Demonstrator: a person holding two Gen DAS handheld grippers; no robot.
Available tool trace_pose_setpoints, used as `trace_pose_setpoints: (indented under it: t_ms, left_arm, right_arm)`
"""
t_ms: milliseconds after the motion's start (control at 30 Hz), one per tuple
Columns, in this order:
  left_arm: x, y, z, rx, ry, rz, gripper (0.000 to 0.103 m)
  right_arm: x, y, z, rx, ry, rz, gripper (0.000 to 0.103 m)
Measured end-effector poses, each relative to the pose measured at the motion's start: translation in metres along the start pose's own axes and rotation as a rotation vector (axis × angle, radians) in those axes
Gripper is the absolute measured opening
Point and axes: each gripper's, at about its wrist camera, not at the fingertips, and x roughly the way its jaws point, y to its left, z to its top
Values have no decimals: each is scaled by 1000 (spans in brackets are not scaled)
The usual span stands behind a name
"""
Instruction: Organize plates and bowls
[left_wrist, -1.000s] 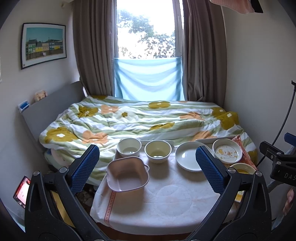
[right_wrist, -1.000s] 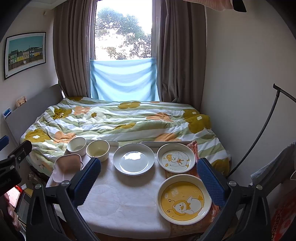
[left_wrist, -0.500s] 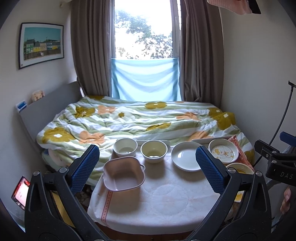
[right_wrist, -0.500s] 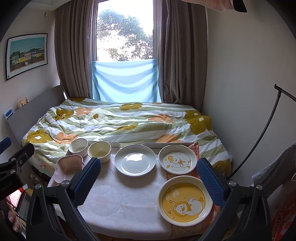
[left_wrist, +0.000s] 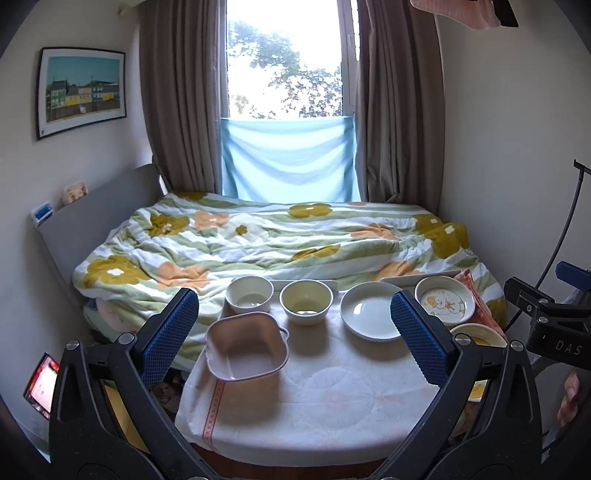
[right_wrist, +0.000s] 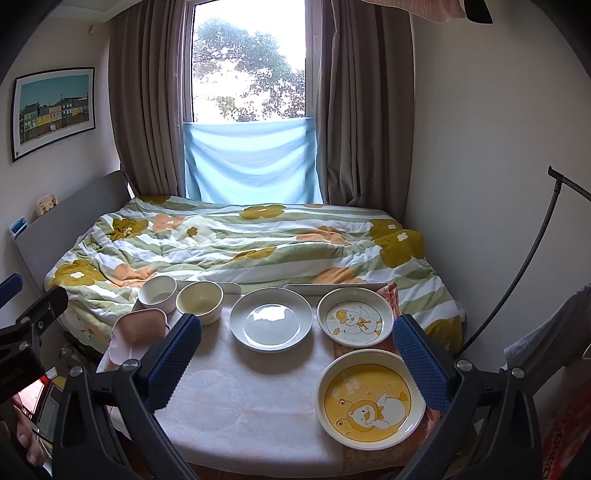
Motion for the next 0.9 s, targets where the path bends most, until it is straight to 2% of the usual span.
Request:
trace_pose_setpoints:
  t_ms: [900]
  left_arm:
    - [-3,4,1,-4,-2,-9,103]
  right_arm:
    - [-1,0,1,3,-7,2,103]
